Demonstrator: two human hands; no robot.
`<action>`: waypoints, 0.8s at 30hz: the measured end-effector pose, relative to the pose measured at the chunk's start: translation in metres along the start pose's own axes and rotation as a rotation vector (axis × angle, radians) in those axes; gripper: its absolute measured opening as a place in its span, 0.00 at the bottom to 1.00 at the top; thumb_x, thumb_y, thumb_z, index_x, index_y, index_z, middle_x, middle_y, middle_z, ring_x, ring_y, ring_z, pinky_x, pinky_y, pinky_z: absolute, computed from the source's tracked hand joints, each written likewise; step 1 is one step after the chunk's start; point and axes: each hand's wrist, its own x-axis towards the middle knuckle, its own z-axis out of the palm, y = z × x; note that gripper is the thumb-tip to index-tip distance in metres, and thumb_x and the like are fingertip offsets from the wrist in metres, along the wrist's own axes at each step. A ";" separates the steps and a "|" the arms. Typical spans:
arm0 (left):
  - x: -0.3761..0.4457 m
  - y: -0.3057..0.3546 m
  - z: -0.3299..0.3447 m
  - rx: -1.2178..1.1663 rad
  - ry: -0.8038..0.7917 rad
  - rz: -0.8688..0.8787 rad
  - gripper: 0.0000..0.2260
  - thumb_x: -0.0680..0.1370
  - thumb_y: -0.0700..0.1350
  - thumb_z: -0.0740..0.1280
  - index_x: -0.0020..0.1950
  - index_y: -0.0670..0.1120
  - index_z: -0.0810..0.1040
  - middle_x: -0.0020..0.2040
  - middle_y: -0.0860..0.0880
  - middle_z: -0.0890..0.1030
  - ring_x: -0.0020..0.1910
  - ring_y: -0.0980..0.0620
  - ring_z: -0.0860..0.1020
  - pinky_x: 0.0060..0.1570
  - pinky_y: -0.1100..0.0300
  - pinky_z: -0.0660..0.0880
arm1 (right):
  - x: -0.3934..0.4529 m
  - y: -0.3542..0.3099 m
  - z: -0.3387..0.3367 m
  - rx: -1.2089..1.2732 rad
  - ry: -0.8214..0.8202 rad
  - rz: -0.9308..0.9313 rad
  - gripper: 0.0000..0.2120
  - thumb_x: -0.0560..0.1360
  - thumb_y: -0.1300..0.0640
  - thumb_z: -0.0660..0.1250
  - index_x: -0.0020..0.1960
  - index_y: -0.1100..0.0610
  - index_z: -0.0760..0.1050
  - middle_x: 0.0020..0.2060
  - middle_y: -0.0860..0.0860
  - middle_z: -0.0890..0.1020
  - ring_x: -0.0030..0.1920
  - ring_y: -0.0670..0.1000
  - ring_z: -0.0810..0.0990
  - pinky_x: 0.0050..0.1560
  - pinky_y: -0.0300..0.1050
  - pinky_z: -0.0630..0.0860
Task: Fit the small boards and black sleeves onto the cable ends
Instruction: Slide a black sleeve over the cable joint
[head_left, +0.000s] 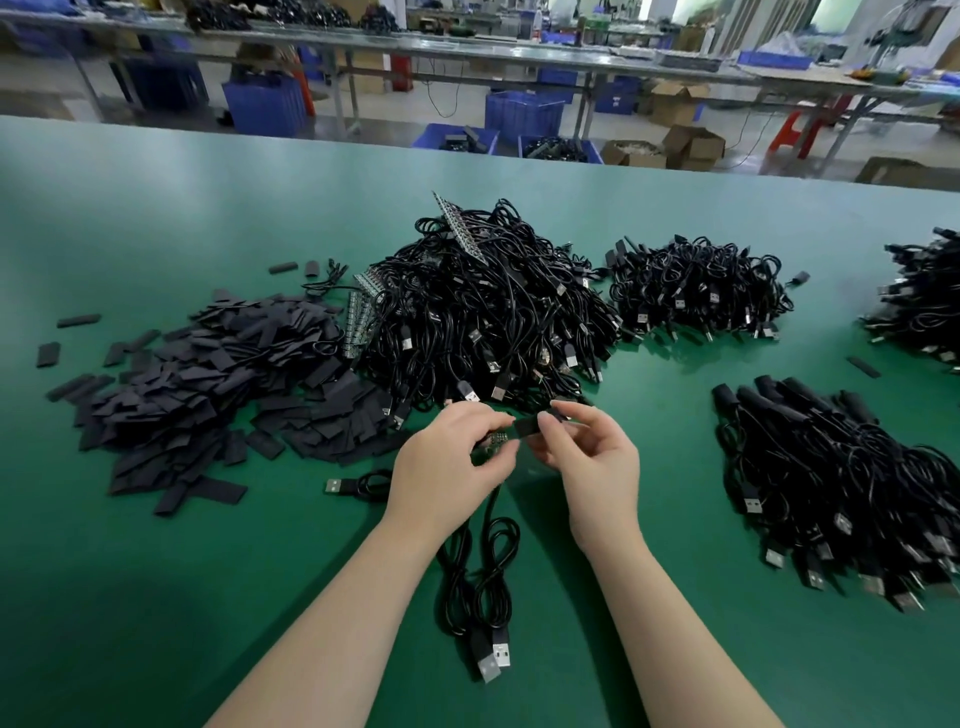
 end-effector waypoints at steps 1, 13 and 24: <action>0.000 0.000 0.000 -0.009 -0.008 -0.004 0.11 0.74 0.51 0.72 0.56 0.55 0.82 0.53 0.62 0.78 0.53 0.63 0.75 0.48 0.73 0.71 | 0.000 0.000 0.000 0.009 -0.005 0.000 0.06 0.75 0.63 0.73 0.50 0.54 0.82 0.37 0.54 0.86 0.40 0.50 0.86 0.41 0.37 0.79; 0.003 -0.005 0.003 -0.102 0.014 0.006 0.10 0.74 0.50 0.73 0.55 0.55 0.83 0.51 0.66 0.77 0.55 0.70 0.73 0.50 0.77 0.69 | 0.001 -0.004 -0.007 0.013 -0.182 0.017 0.11 0.74 0.63 0.74 0.50 0.48 0.85 0.35 0.53 0.82 0.36 0.48 0.82 0.41 0.37 0.78; 0.004 -0.008 0.004 -0.196 -0.030 0.045 0.07 0.75 0.45 0.71 0.49 0.57 0.82 0.49 0.64 0.80 0.51 0.61 0.78 0.47 0.64 0.76 | 0.000 -0.005 -0.007 -0.079 -0.199 0.004 0.09 0.71 0.62 0.77 0.42 0.48 0.87 0.38 0.48 0.86 0.38 0.42 0.82 0.43 0.34 0.77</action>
